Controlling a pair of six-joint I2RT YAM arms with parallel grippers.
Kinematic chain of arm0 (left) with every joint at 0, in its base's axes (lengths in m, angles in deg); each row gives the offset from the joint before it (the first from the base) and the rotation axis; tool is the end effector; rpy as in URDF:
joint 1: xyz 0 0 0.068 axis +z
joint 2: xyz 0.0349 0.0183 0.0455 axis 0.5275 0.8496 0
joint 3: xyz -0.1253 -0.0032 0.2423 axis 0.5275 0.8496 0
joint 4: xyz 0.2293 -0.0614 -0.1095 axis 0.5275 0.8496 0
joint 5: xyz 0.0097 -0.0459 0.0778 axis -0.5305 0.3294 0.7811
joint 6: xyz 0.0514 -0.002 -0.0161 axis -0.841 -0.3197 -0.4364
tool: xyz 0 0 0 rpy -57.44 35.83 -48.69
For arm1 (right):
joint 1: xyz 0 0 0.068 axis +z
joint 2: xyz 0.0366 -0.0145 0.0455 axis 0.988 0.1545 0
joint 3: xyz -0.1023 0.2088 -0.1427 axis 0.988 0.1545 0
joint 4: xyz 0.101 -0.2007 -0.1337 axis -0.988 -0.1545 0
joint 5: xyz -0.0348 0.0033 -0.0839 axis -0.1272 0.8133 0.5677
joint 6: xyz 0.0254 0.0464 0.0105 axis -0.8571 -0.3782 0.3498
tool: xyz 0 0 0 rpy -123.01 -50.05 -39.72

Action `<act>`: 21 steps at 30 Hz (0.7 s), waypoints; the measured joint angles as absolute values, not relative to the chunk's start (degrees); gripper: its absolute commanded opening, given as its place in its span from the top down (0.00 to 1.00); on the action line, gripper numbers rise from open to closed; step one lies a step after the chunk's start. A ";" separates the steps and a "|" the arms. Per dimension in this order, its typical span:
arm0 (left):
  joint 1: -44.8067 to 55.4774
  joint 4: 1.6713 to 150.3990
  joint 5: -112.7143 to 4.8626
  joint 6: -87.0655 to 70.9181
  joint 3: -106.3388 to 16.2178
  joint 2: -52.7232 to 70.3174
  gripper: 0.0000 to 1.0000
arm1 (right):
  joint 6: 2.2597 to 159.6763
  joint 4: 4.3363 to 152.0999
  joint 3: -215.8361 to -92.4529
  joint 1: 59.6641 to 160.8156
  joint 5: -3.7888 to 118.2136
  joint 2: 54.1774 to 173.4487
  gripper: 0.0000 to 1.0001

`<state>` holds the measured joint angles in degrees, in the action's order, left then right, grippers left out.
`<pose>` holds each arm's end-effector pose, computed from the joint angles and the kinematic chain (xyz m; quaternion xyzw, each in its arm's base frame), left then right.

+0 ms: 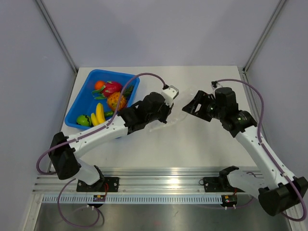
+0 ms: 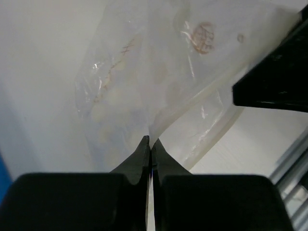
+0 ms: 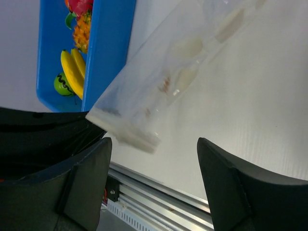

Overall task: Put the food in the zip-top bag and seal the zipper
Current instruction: Pick up the zipper food storage bag at the center of the board, then open the zipper of the food storage bag at the center of the board.

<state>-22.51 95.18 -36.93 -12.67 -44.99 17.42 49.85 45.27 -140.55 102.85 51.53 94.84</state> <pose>0.2026 -0.2732 0.3313 0.3096 0.8022 -0.2018 0.4690 0.2126 0.0936 0.3465 0.0690 0.8744 0.3222 0.3562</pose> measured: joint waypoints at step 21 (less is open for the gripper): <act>-19.87 102.04 -47.36 7.46 -49.97 22.38 1.00 | 46.66 45.36 -137.27 105.54 59.75 86.95 0.23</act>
<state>-19.87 102.04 -47.36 7.46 -49.97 22.38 46.66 45.36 -137.27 105.54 59.75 86.95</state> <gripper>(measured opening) 0.008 0.778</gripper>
